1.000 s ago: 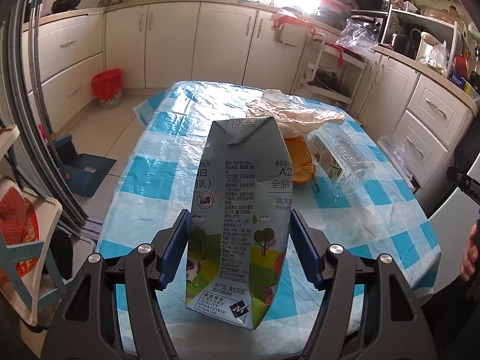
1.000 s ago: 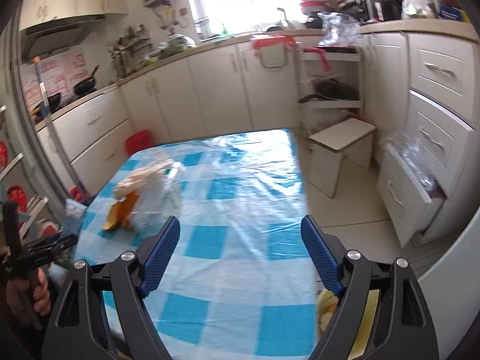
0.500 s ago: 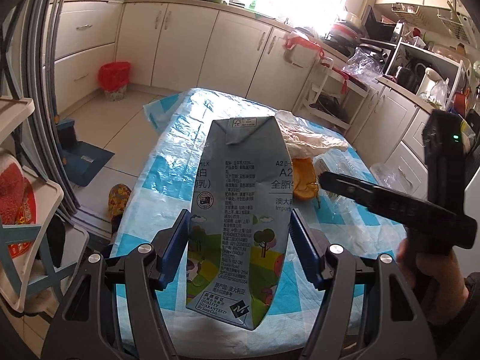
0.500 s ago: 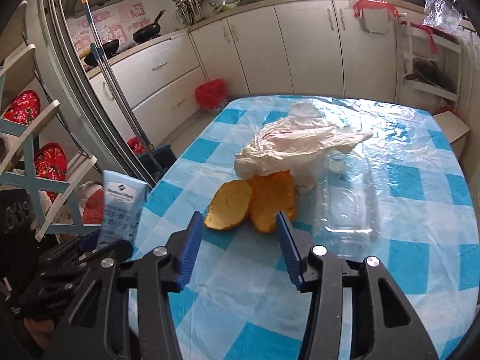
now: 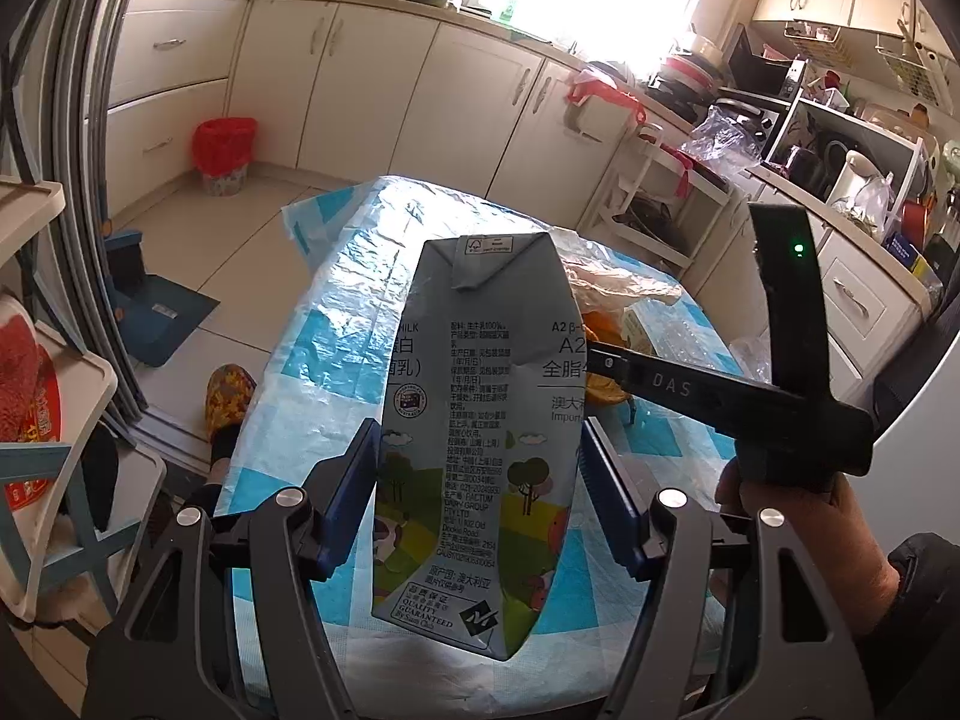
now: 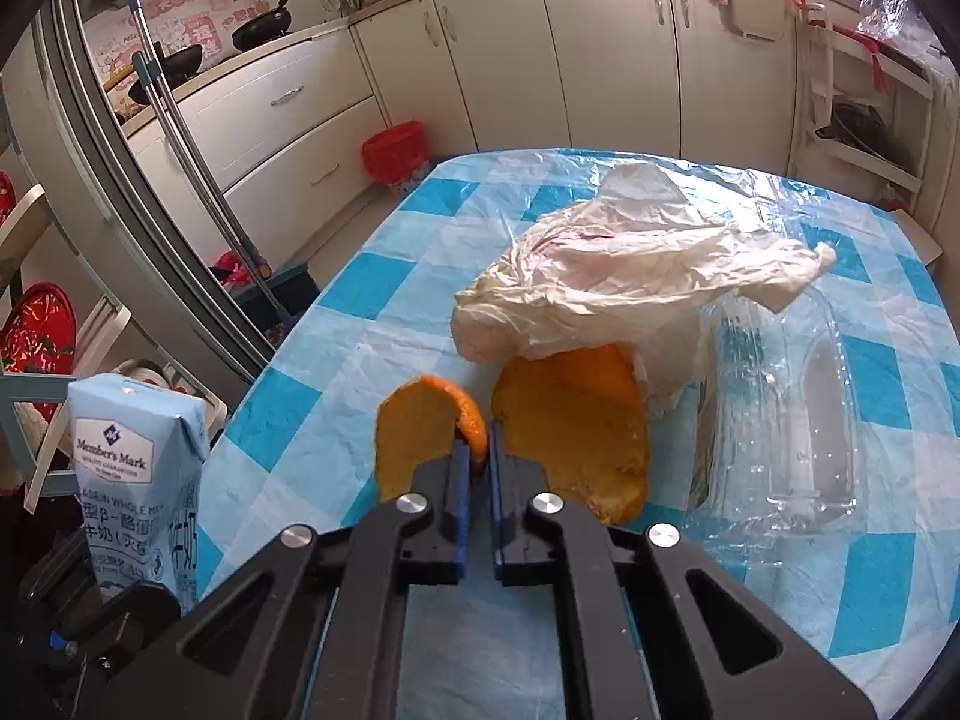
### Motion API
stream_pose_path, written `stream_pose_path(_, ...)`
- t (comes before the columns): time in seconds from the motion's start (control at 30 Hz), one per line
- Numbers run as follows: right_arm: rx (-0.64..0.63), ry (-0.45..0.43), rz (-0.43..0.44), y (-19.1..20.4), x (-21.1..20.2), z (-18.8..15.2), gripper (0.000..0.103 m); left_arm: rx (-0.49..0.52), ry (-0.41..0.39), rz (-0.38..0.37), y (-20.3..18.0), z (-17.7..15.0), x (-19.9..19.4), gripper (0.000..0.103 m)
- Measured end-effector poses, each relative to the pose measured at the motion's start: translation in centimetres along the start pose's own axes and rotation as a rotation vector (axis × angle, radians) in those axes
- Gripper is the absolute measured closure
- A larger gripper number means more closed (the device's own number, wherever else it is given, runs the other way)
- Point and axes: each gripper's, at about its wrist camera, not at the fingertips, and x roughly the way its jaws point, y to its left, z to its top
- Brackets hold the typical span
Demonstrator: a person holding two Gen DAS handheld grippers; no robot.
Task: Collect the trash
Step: 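Grasp the orange peel with the right tool while the left tool holds the carton, then carry the orange peel into the bucket and open the right tool while the left tool holds the carton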
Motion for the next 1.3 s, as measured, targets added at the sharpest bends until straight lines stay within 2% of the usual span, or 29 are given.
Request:
stream_pose_path(0.13, -0.005, -0.039, 0.015, 0.1, -2.4, -0.9, 0.098, 0.016, -0.001, 0.004, -0.5, 0.0, -0.1, 0.04)
stream_pose_path(0.27, -0.006, -0.072, 0.012, -1.1, -6.4, -3.0, 0.098, 0.043, 0.001, -0.003, -1.6, 0.0, -0.3, 0.04)
stream_pose_path(0.43, 0.014, -0.085, -0.058, -5.2, -11.6, -6.2, 0.098, 0.108, 0.013, -0.013, -4.6, -0.4, -0.5, 0.04)
stream_pose_path(0.6, 0.115, -0.116, -0.135, -10.8, -15.7, -8.4, 0.098, 0.18, 0.025, -0.021, -8.7, -1.0, -0.5, 0.04)
stream_pose_path(0.77, 0.233, -0.154, -0.131, -13.5, -16.7, -10.3, 0.098, 0.247, 0.027, -0.019, -12.5, -1.7, -0.6, 0.04)
stream_pose_path(1.03, 0.183, -0.16, -0.132, -12.4, -17.0, -11.2, 0.098, 0.308, 0.026, -0.014, -16.4, -2.4, -0.8, 0.04)
stream_pose_path(1.3, 0.222, -0.179, -0.121, -13.6, -17.8, -11.8, 0.097, 0.34, 0.038, -0.011, -18.2, -2.7, -0.4, 0.04)
